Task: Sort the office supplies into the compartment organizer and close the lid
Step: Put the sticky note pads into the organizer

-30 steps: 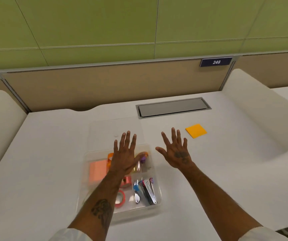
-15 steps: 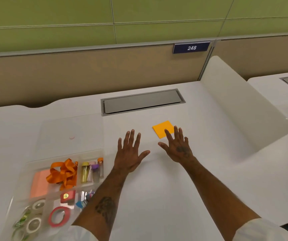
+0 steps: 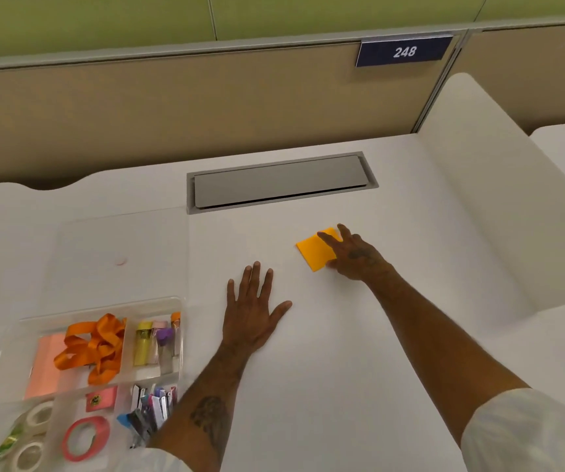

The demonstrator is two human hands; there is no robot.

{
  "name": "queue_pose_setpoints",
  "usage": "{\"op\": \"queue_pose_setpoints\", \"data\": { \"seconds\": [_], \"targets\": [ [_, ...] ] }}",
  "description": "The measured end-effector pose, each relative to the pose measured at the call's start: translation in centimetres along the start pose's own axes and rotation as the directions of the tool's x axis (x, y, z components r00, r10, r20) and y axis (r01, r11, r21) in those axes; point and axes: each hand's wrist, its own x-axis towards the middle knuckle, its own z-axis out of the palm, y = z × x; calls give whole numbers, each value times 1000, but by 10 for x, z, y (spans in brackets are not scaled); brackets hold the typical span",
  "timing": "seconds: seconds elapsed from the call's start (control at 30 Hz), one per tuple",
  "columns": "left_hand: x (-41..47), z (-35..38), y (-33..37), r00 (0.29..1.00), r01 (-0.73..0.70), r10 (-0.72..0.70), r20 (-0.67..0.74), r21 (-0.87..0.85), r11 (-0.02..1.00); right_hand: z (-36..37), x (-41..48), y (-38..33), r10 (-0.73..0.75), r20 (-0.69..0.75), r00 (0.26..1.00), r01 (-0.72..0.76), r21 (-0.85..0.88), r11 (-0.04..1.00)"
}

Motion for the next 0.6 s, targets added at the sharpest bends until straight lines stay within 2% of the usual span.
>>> {"op": "queue_pose_setpoints", "data": {
  "seconds": [0.17,0.6],
  "targets": [
    [1,4,-1,1000,2,-2,-1,11,1000,-10,15,7,-68,51,996,73,-86,994],
    [0,2,-2,1000,-1,1,12,10,1000,-26,35,-5,48,170,984,-40,-48,998]
  ]
}}
